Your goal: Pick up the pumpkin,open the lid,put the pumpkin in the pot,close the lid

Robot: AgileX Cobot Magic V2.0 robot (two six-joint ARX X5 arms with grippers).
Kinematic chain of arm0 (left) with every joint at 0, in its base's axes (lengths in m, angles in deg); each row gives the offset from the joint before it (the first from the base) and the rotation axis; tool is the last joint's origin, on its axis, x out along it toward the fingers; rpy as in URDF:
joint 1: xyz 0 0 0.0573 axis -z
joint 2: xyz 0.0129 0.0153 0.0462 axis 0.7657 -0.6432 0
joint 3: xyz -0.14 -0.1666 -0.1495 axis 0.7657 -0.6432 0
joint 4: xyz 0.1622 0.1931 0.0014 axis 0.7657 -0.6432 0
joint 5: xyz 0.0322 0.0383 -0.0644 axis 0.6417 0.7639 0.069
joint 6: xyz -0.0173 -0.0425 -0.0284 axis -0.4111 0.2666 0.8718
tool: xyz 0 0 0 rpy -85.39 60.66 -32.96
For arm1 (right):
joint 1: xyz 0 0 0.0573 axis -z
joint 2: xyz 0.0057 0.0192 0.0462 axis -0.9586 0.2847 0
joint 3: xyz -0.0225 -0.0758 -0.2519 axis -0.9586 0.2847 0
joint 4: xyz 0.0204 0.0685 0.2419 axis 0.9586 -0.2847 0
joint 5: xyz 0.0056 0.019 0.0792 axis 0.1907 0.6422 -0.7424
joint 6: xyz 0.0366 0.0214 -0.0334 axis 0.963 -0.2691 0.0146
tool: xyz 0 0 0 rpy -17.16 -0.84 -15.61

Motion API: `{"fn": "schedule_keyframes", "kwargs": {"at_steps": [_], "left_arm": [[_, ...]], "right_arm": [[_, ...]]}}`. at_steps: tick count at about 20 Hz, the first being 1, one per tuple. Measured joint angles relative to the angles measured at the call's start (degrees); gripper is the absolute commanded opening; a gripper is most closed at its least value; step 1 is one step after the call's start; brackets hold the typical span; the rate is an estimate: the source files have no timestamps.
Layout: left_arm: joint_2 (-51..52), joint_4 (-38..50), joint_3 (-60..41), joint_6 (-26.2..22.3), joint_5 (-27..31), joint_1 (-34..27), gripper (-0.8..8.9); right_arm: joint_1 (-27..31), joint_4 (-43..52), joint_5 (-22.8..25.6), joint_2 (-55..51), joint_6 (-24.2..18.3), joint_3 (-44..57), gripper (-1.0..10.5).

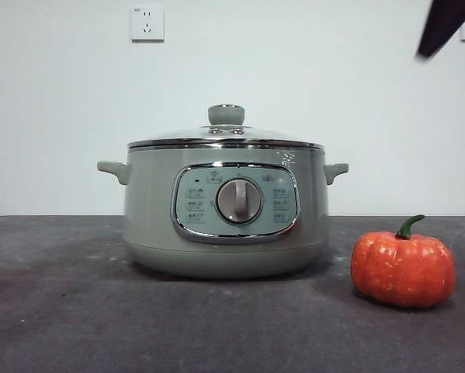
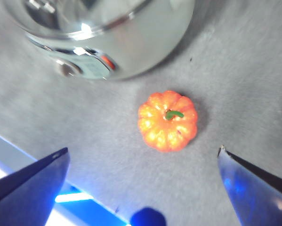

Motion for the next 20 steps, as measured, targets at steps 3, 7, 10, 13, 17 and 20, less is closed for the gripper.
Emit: {"fn": "schedule_keyframes", "kwargs": {"at_steps": [3,7,10,13,17,20], "left_arm": [[0.0,0.0,0.0,0.0,0.0,0.0,8.21],[0.0,0.0,0.0,0.0,0.0,0.0,8.21],[0.0,0.0,0.0,0.0,0.0,0.0,8.21],[0.0,0.0,0.0,0.0,0.0,0.0,8.21],[0.0,0.0,0.0,0.0,0.0,0.0,8.21],[0.0,0.0,0.0,0.0,0.0,0.0,8.21]], "right_arm": [[-3.3,3.0,4.0,9.5,0.0,0.0,8.0],[-5.9,7.7,8.3,20.6,-0.2,0.0,8.0],[-6.5,10.0,9.7,26.7,-0.2,0.0,8.0],[-6.5,11.8,9.9,30.0,-0.2,0.0,8.0],[-6.5,12.8,9.9,32.5,-0.2,0.0,5.9],[-6.5,12.7,9.9,32.9,0.1,0.0,1.3]]}}
